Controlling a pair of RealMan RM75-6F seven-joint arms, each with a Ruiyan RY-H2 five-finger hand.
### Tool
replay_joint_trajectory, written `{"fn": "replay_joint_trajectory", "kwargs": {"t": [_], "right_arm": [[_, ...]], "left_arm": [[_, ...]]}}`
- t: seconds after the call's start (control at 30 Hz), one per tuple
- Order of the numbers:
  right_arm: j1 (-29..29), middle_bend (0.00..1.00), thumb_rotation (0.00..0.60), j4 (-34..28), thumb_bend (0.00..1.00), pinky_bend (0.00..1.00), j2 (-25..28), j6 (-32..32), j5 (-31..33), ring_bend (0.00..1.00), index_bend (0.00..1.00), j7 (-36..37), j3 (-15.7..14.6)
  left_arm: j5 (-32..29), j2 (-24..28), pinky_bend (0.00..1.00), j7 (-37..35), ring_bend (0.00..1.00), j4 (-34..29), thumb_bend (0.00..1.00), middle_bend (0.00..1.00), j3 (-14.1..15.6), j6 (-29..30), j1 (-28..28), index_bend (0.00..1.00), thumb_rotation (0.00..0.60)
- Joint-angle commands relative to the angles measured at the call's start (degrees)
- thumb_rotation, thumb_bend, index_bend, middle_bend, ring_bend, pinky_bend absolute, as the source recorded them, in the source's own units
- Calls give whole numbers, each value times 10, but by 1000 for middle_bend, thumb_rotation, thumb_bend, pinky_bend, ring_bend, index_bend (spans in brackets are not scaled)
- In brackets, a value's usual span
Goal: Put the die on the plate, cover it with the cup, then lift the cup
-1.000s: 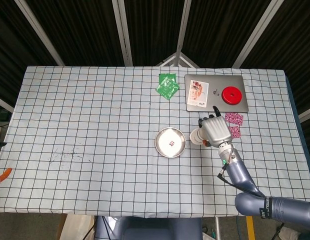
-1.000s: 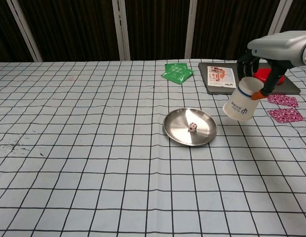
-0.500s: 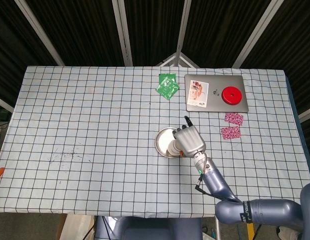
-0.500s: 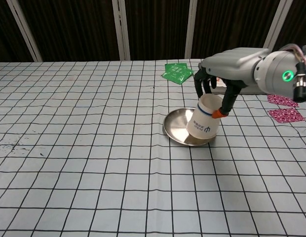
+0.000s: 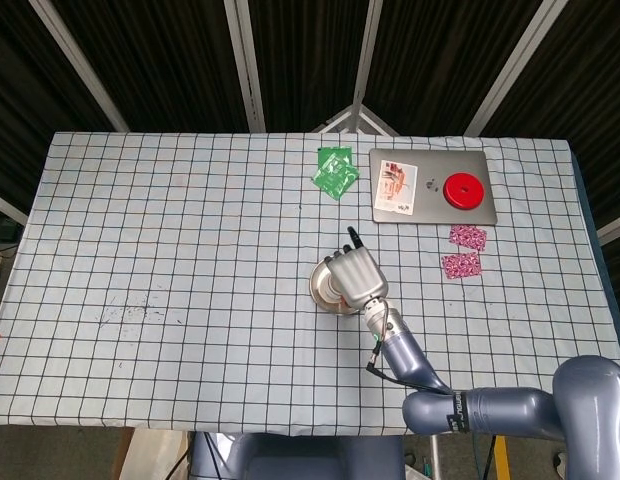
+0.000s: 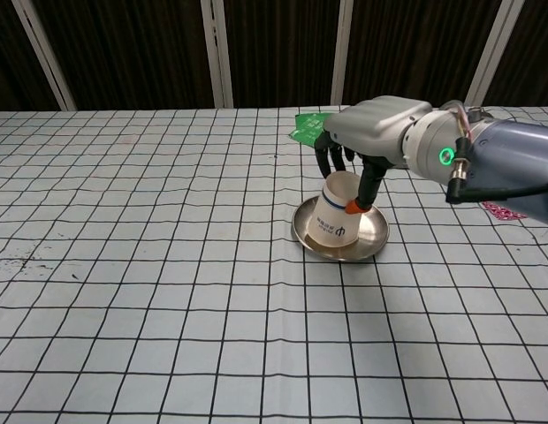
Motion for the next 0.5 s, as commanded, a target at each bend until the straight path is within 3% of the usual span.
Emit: {"fn": "replay_joint_trajectory", "kwargs": {"t": [0.03, 0.5], "right_arm": [[3, 586, 600, 20, 414, 0, -9, -8, 0, 333, 539, 2, -4], [10, 586, 600, 86, 415, 0, -30, -35, -18, 333, 543, 25, -2]], "left_arm": [[0, -1, 0, 3, 0, 0, 286, 0, 0, -1, 0, 247, 600], [-6, -8, 0, 22, 0, 1, 286, 0, -1, -10, -4, 249, 600]]}}
